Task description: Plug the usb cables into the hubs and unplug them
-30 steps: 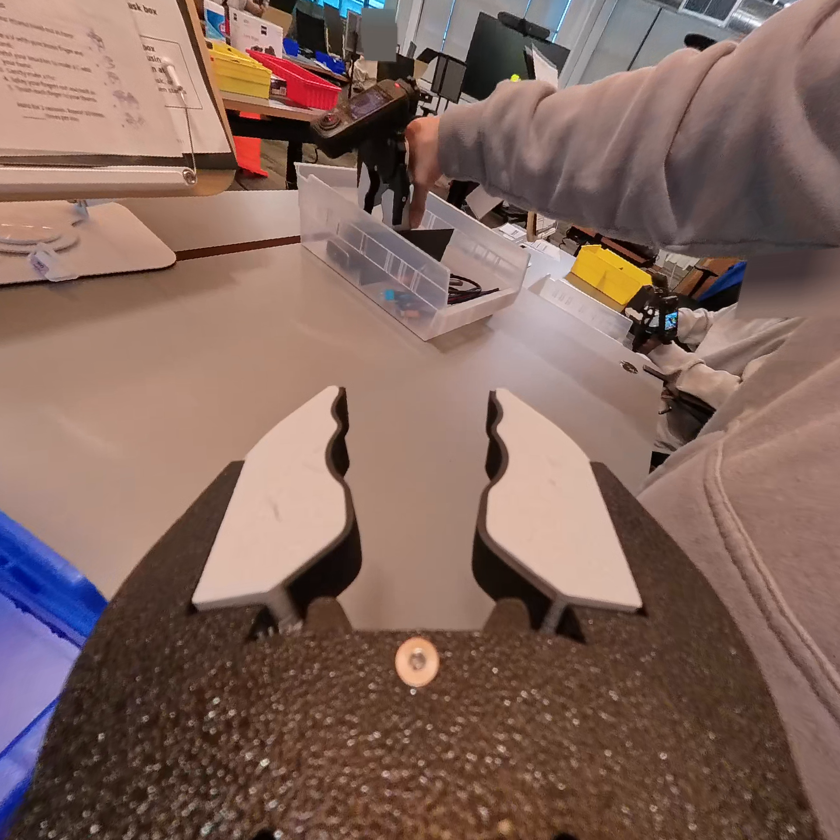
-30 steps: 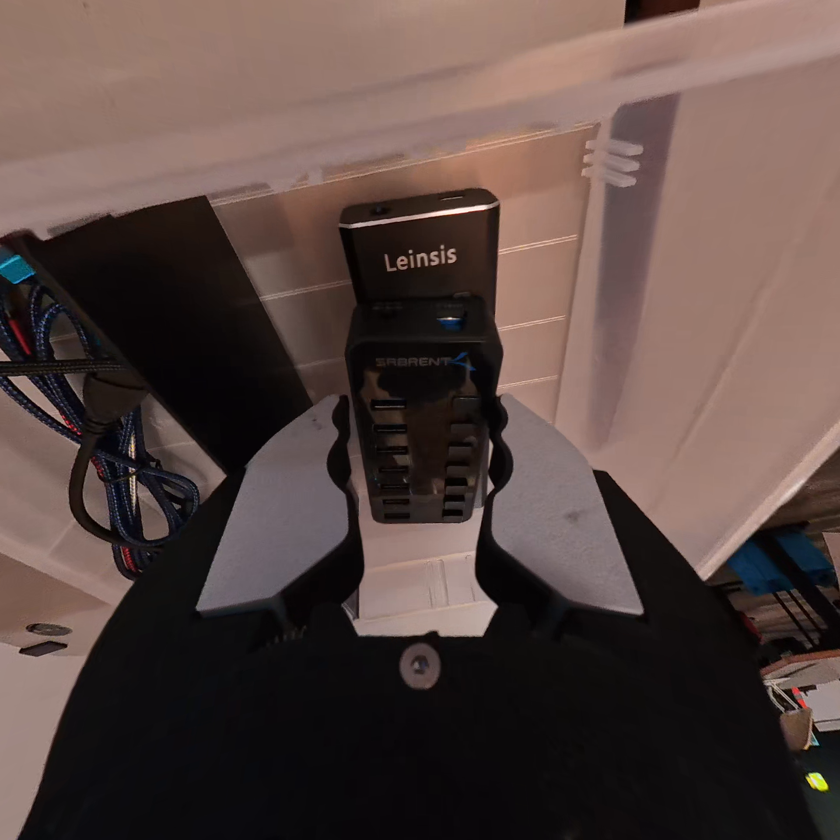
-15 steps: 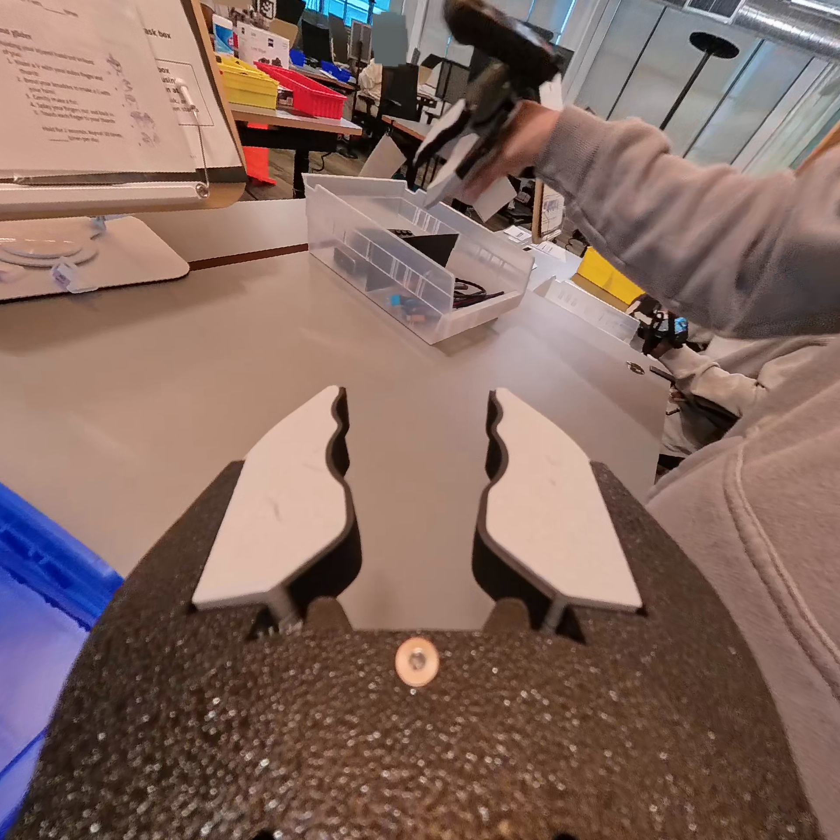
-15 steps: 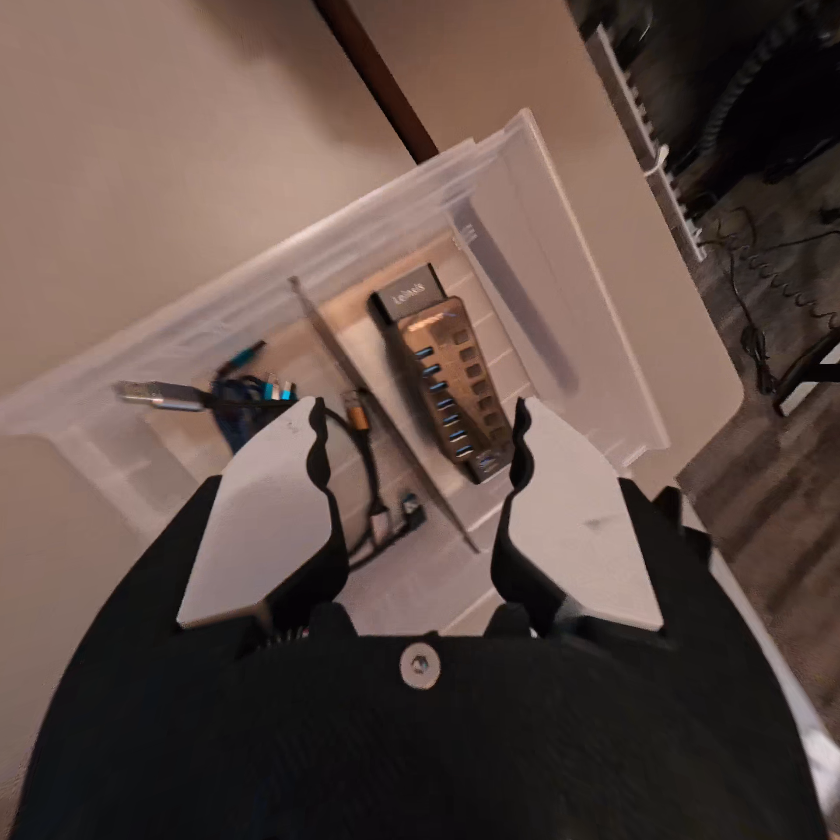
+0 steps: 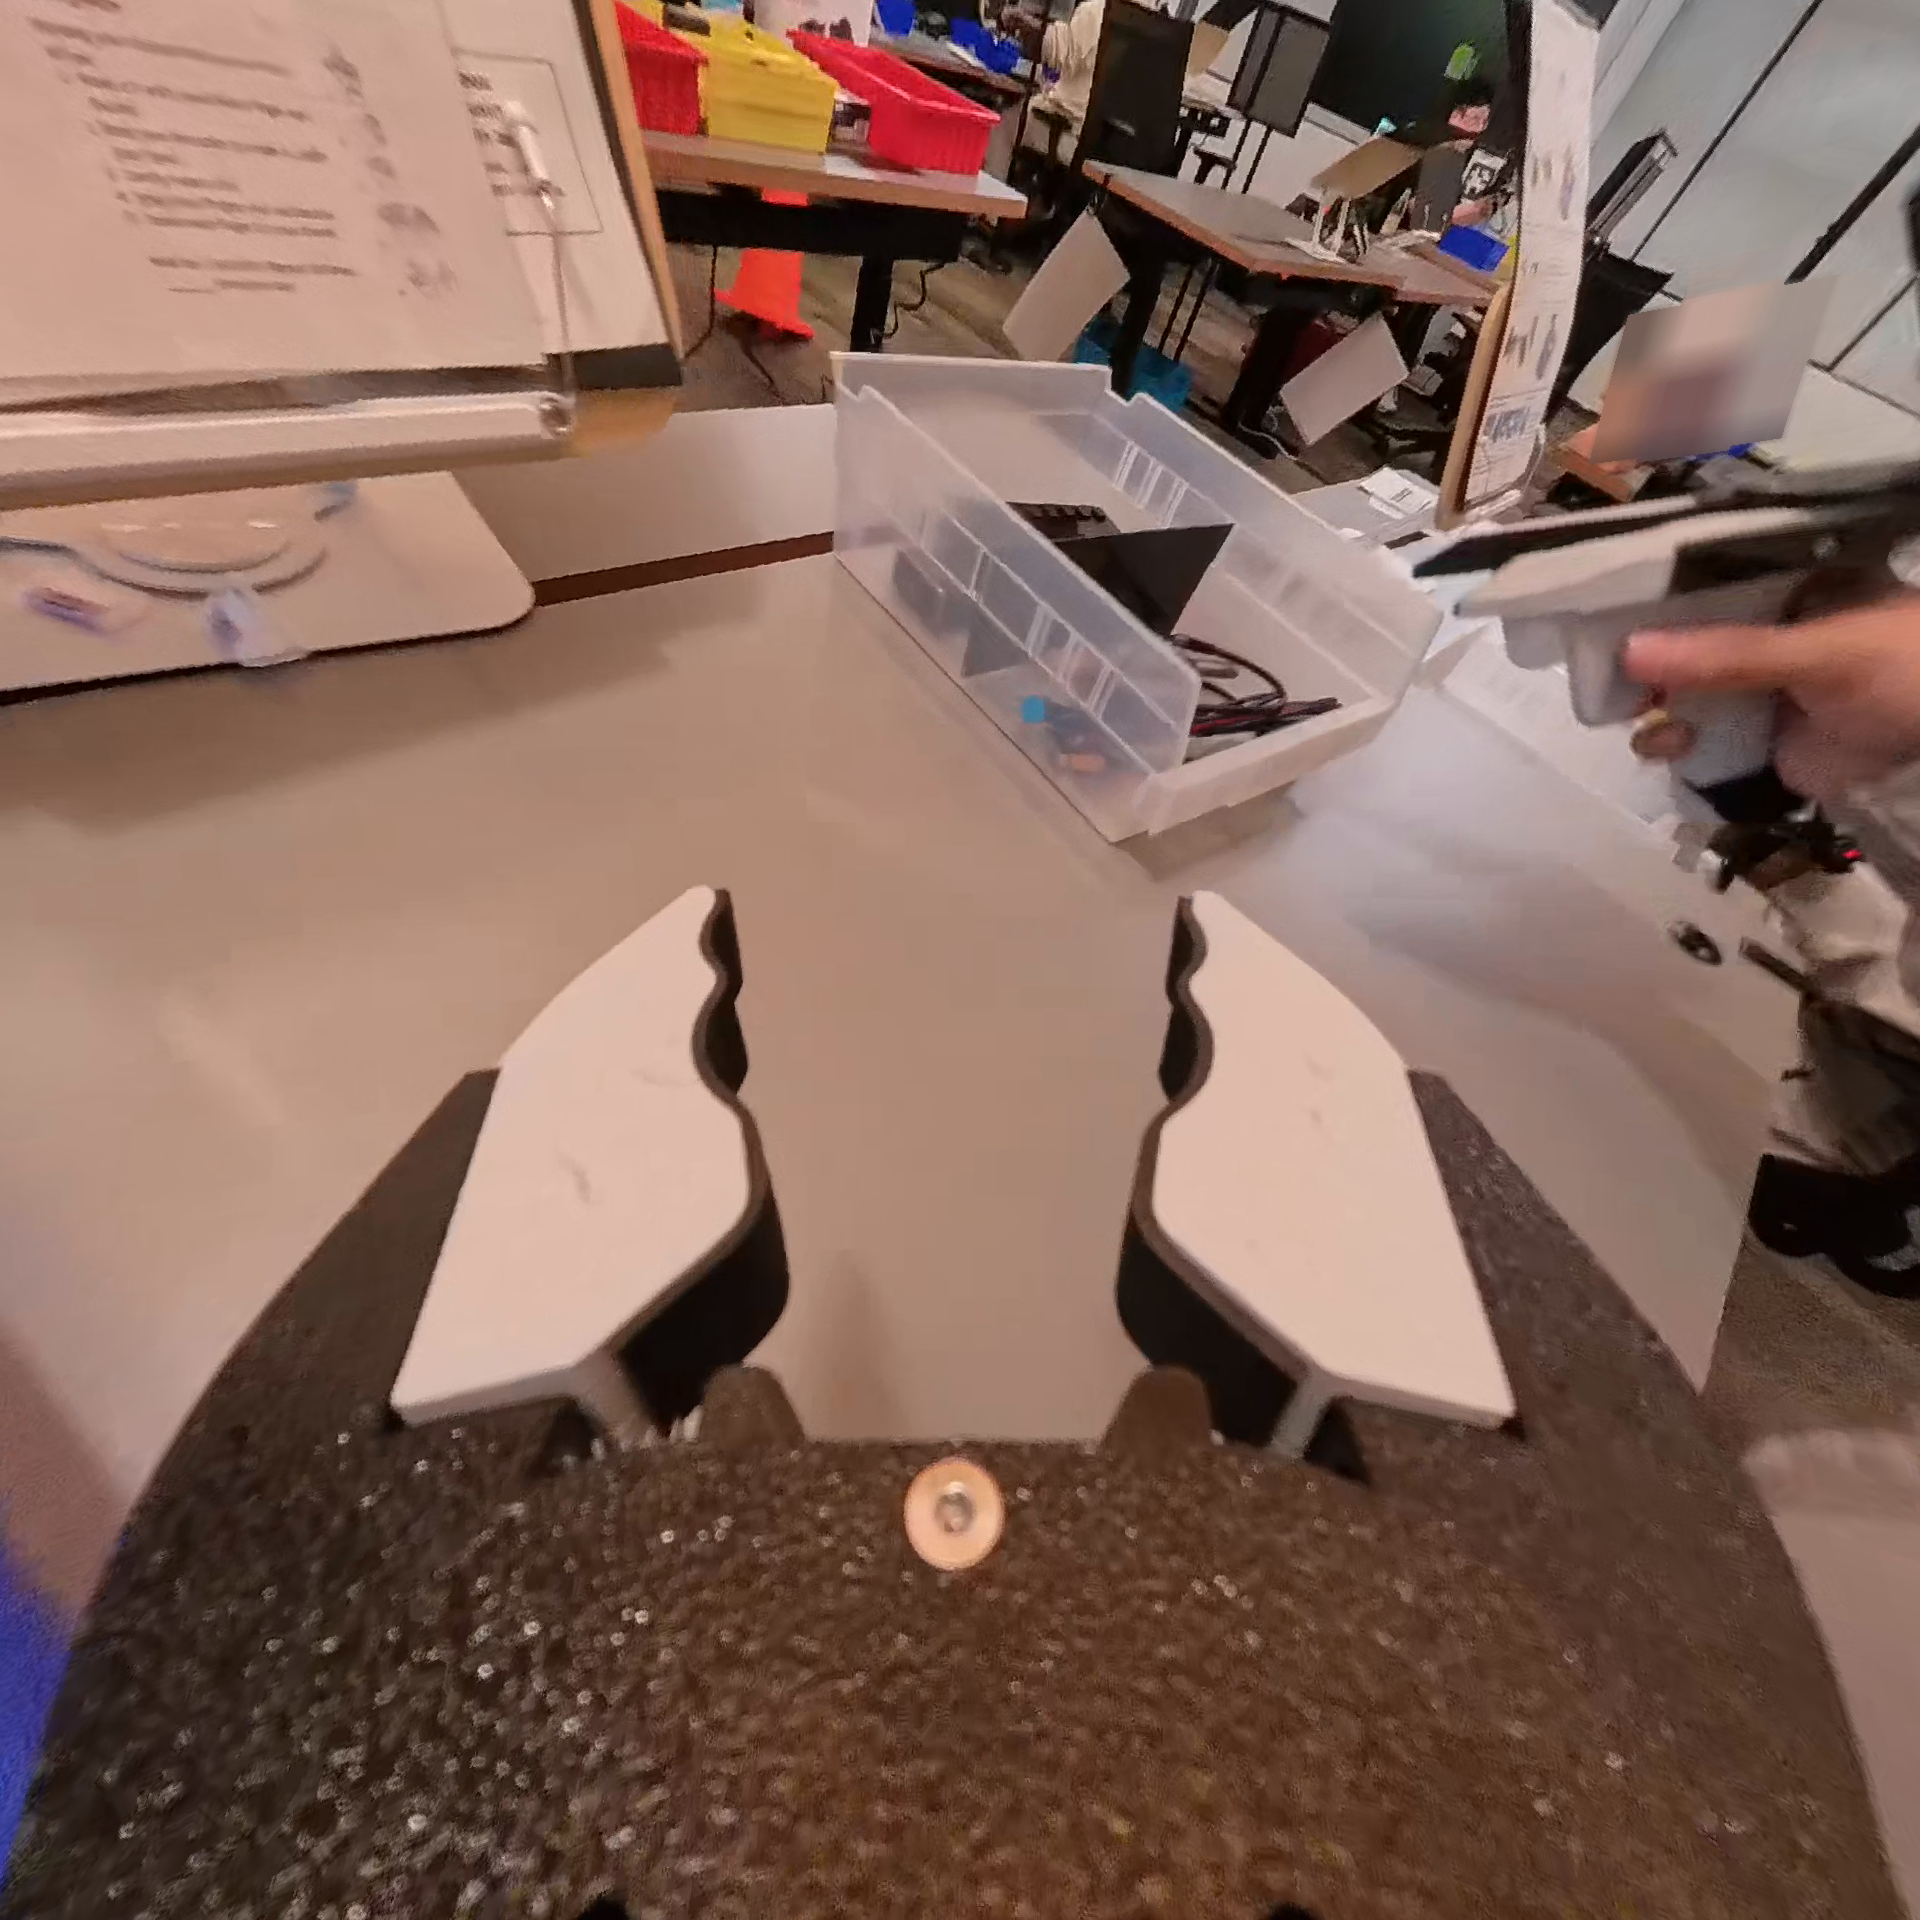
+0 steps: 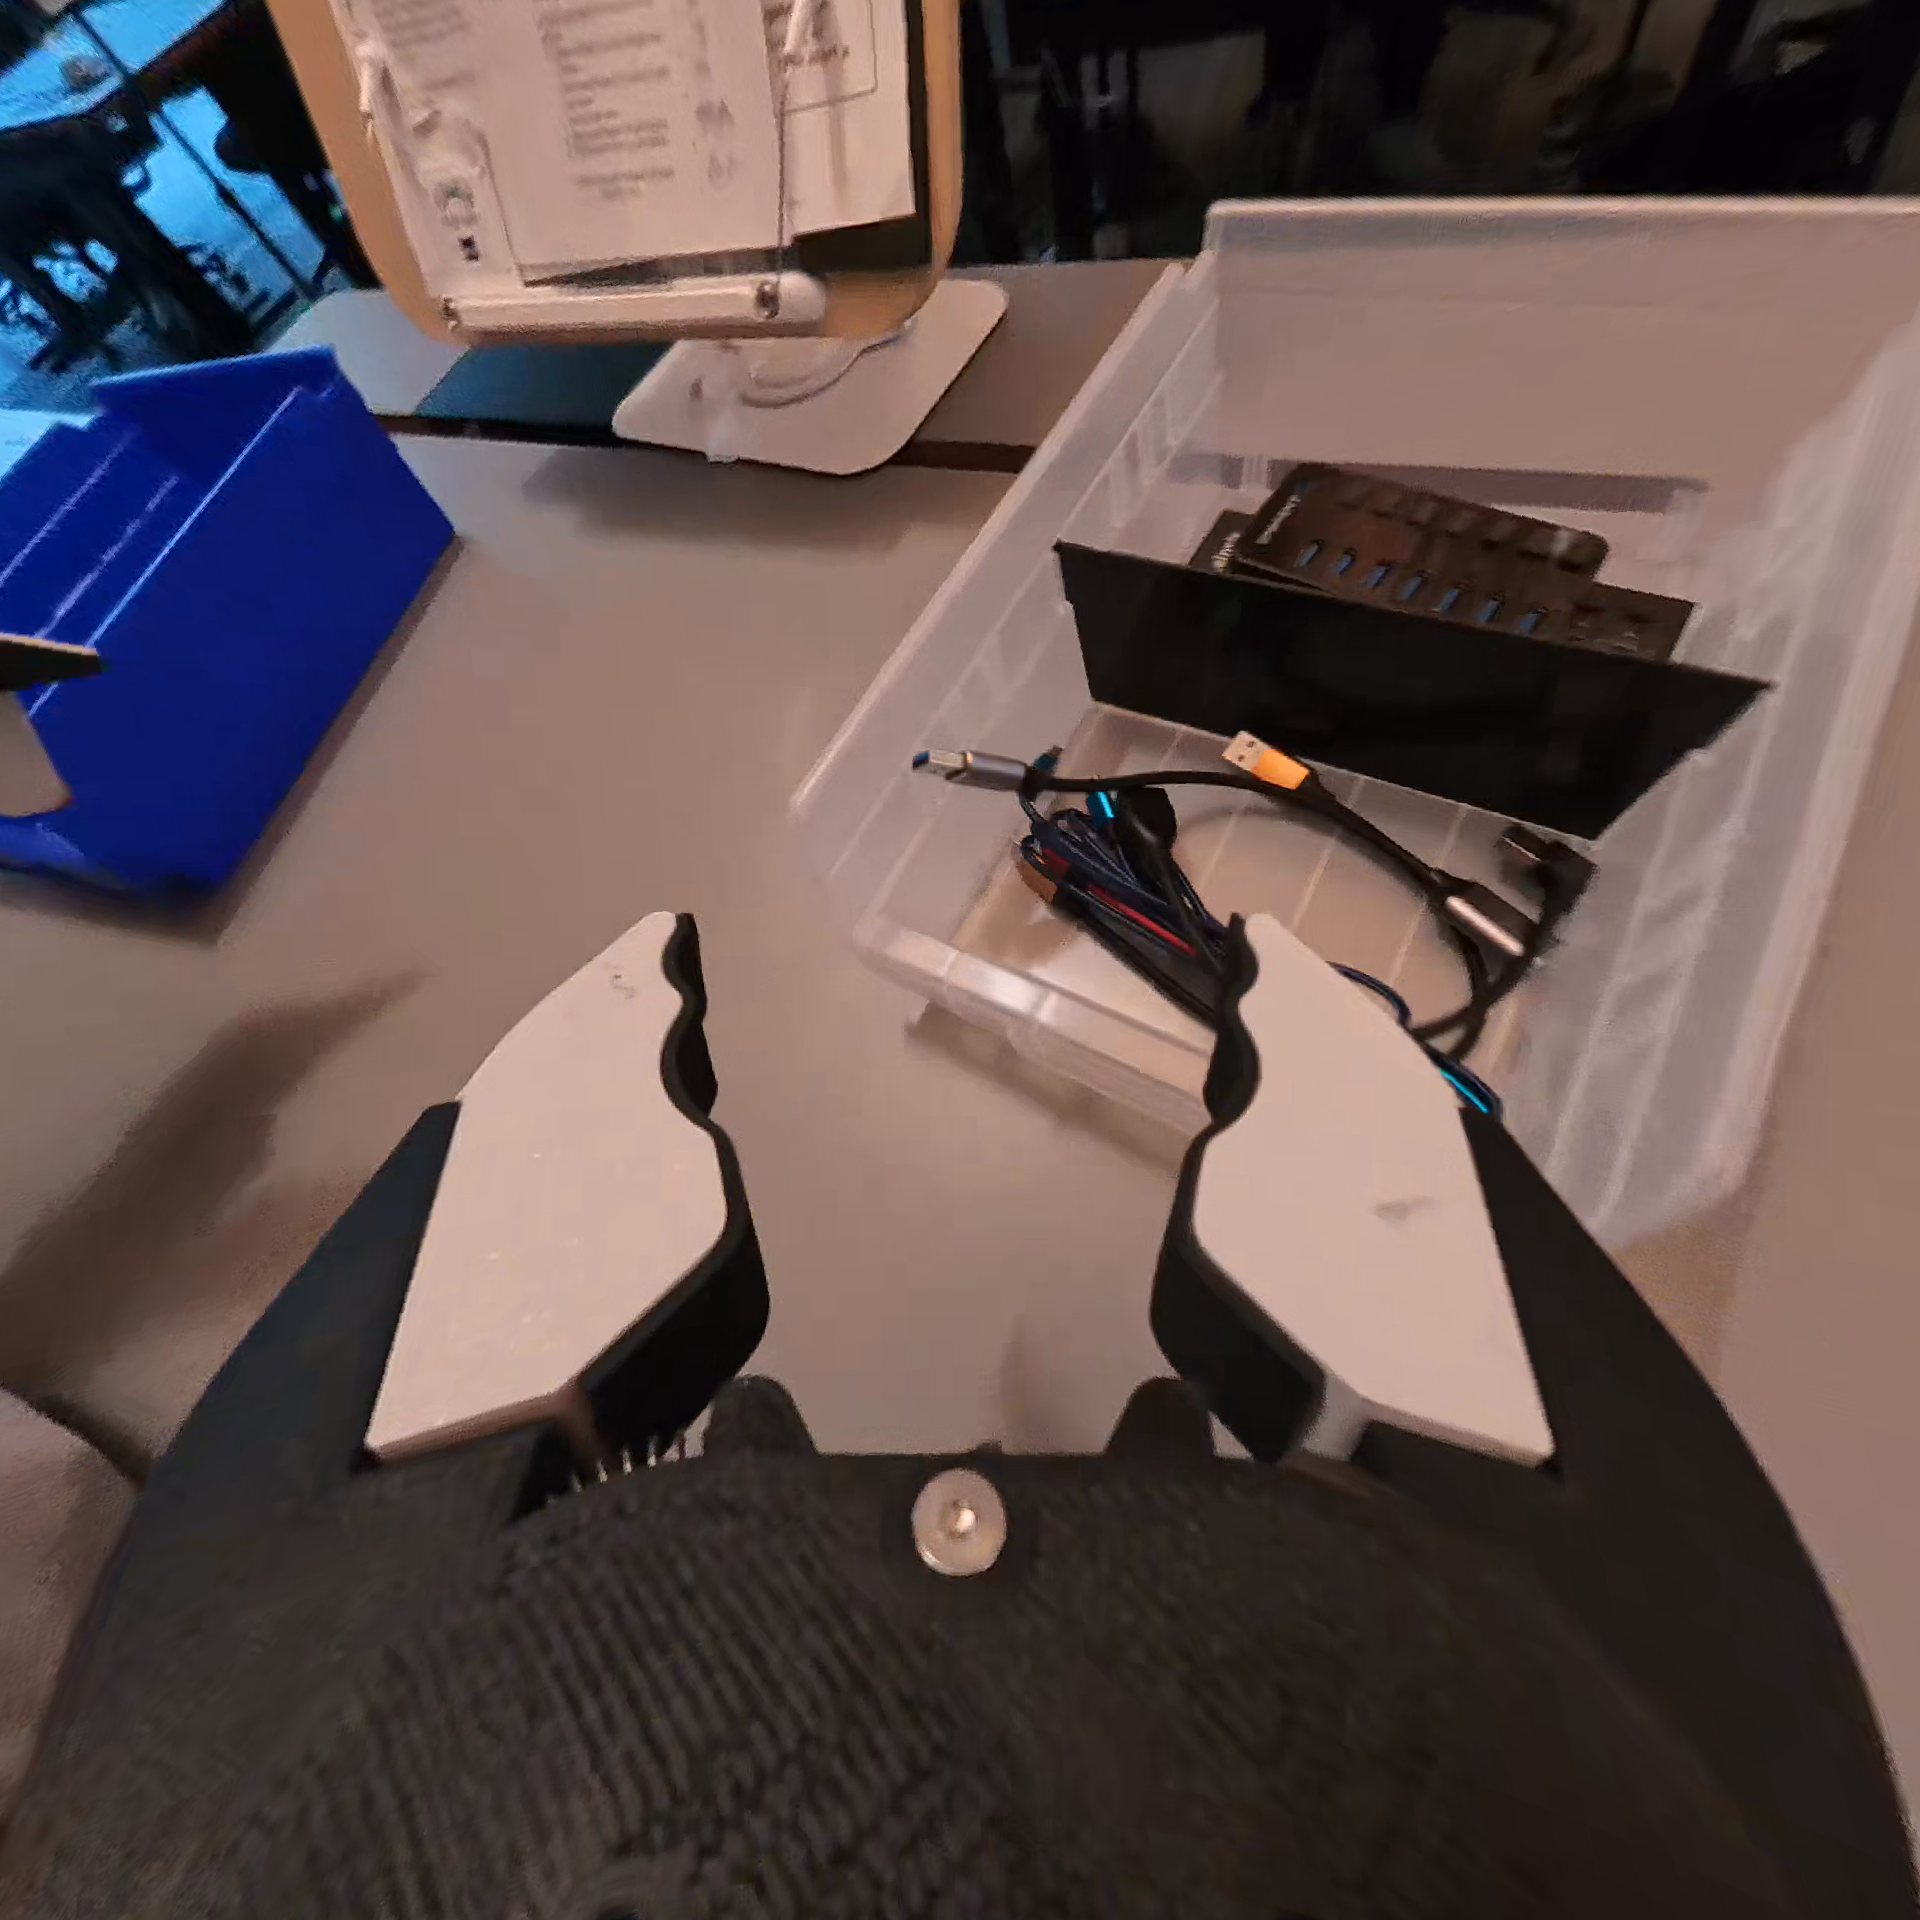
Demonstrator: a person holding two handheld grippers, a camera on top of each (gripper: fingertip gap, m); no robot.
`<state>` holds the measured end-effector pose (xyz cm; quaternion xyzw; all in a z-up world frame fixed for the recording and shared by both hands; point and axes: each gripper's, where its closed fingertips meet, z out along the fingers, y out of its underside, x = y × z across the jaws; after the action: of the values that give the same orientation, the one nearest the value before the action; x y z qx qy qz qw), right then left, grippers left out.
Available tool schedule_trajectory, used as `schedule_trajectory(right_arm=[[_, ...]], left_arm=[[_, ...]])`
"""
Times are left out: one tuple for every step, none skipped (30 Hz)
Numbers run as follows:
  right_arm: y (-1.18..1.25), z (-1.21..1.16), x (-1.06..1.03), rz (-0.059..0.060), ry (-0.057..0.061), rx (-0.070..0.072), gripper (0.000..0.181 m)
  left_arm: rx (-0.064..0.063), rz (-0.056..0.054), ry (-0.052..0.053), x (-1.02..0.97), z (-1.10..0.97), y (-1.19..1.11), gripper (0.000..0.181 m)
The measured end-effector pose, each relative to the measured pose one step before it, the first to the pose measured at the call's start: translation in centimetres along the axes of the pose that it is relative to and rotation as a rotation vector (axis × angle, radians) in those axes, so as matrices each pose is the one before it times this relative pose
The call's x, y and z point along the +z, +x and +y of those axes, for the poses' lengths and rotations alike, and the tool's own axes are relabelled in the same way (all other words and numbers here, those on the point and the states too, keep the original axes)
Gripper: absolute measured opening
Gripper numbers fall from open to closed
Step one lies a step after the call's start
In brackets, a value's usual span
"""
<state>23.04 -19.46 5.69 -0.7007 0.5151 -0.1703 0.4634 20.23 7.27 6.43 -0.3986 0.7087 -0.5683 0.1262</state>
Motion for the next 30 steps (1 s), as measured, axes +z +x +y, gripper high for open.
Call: schedule_trajectory(right_arm=[[0.303, 0.200, -0.516, 0.0232, 0.0182, -0.0019, 0.097], [0.419, 0.183, -0.461, 0.0266, 0.0134, 0.0085, 0.098], [0.284, 0.279, -0.462, 0.0148, 0.0001, 0.0097, 0.100], [0.149, 0.441, -0.505, 0.0045, -0.0131, -0.0011, 0.102], [0.229, 0.574, -0.545, 0.0120, -0.0179, -0.0052, 0.102], [0.326, 0.660, -0.568, 0.0212, -0.0189, -0.0047, 0.103], [0.293, 0.607, -0.526, 0.0214, -0.0098, -0.0039, 0.106], [0.148, 0.557, -0.480, 0.0117, -0.0010, -0.0034, 0.106], [0.043, 0.691, -0.442, 0.0012, -0.0064, -0.0114, 0.106], [0.166, 0.842, -0.394, 0.0072, -0.0136, -0.0096, 0.107], [0.235, 0.848, -0.305, 0.0106, -0.0154, -0.0012, 0.107], [0.147, 0.758, -0.239, 0.0052, -0.0130, 0.0084, 0.107], [-0.025, 0.502, -0.174, -0.0039, -0.0057, 0.0204, 0.108], [-0.148, 0.222, -0.137, -0.0075, 0.0022, 0.0210, 0.108], [-0.167, -0.032, -0.101, -0.0060, 0.0129, 0.0049, 0.108], [0.052, -0.111, -0.079, 0.0094, 0.0146, -0.0087, 0.107], [0.447, 0.019, -0.032, 0.0342, 0.0018, -0.0128, 0.107], [0.700, 0.165, -0.007, 0.0482, -0.0148, -0.0111, 0.107], [0.810, 0.193, 0.083, 0.0509, -0.0202, -0.0072, 0.107], [0.737, 0.101, 0.160, 0.0443, -0.0159, -0.0035, 0.107], [0.526, 0.064, 0.201, 0.0281, -0.0148, -0.0030, 0.105], [0.407, 0.013, 0.174, 0.0189, -0.0157, -0.0038, 0.104], [0.421, -0.112, 0.134, 0.0210, -0.0080, -0.0065, 0.104], [0.275, -0.246, 0.117, 0.0134, 0.0023, -0.0114, 0.104], [0.079, -0.248, 0.089, 0.0013, 0.0027, -0.0117, 0.104], [0.092, -0.194, 0.067, 0.0038, -0.0002, -0.0062, 0.104], [0.050, -0.170, 0.054, 0.0034, -0.0024, -0.0063, 0.104], [-0.107, -0.152, 0.063, -0.0046, -0.0015, -0.0106, 0.104], [-0.137, -0.152, 0.055, -0.0050, -0.0007, -0.0087, 0.104], [-0.173, -0.147, 0.052, -0.0044, -0.0014, -0.0051, 0.104]], left_arm=[[-0.0220, 0.0188, -0.0042, 1.458, -0.326, 0.803, 0.079], [-0.0263, 0.0194, -0.0029, 1.547, -0.340, 0.875, 0.079], [-0.0268, 0.0176, 0.0012, 1.638, -0.401, 0.908, 0.079], [-0.0186, 0.0167, 0.0005, 1.743, -0.380, 0.947, 0.080], [-0.0051, 0.0067, -0.0075, 1.836, -0.250, 0.859, 0.080], [0.0034, -0.0037, -0.0129, 1.885, -0.162, 0.735, 0.080], [0.0056, -0.0069, -0.0178, 1.891, -0.096, 0.719, 0.081], [0.0045, -0.0110, -0.0226, 1.853, -0.025, 0.673, 0.081], [0.0082, -0.0156, -0.0305, 1.818, 0.088, 0.579, 0.081], [0.0150, -0.0249, -0.0407, 1.766, 0.256, 0.332, 0.081], [0.0207, -0.0372, -0.0464, 1.669, 0.342, -0.008, 0.081], [0.0259, -0.0507, -0.0440, 1.506, 0.356, -0.341, 0.081], [0.0243, -0.0575, -0.0338, 1.285, 0.289, -0.527, 0.079], [0.0225, -0.0538, -0.0204, 1.061, 0.150, -0.569, 0.075], [0.0221, -0.0456, -0.0107, 0.849, 0.072, -0.541, 0.070], [0.0155, -0.0335, -0.0158, 0.776, 0.186, -0.425, 0.066], [0.0088, -0.0225, -0.0293, 0.775, 0.409, -0.321, 0.063], [-0.0002, -0.0096, -0.0301, 0.740, 0.438, -0.187, 0.062], [-0.0093, 0.0078, -0.0083, 0.538, 0.076, 0.000, 0.066], [-0.0103, 0.0050, 0.0070, 0.272, -0.216, 0.001, 0.063], [0.0085, 0.0027, -0.0051, 0.204, -0.109, 0.046, 0.059], [0.0290, 0.0078, -0.0118, 0.190, 0.013, 0.161, 0.049], [0.0345, 0.0022, -0.0018, 0.153, 0.003, 0.026, 0.038], [0.0208, -0.0092, 0.0093, 0.089, -0.023, -0.256, 0.030], [0.0067, -0.0101, 0.0121, -0.010, -0.002, -0.421, 0.029], [0.0013, -0.0062, 0.0077, -0.052, 0.056, -0.464, 0.028], [-0.0014, -0.0064, 0.0026, -0.109, 0.117, -0.535, 0.026], [-0.0010, -0.0061, 0.0004, -0.184, 0.189, -0.641, 0.023], [0.0019, -0.0063, 0.0000, -0.258, 0.248, -0.711, 0.020], [-0.0014, -0.0046, 0.0020, -0.303, 0.310, -0.764, 0.018]])
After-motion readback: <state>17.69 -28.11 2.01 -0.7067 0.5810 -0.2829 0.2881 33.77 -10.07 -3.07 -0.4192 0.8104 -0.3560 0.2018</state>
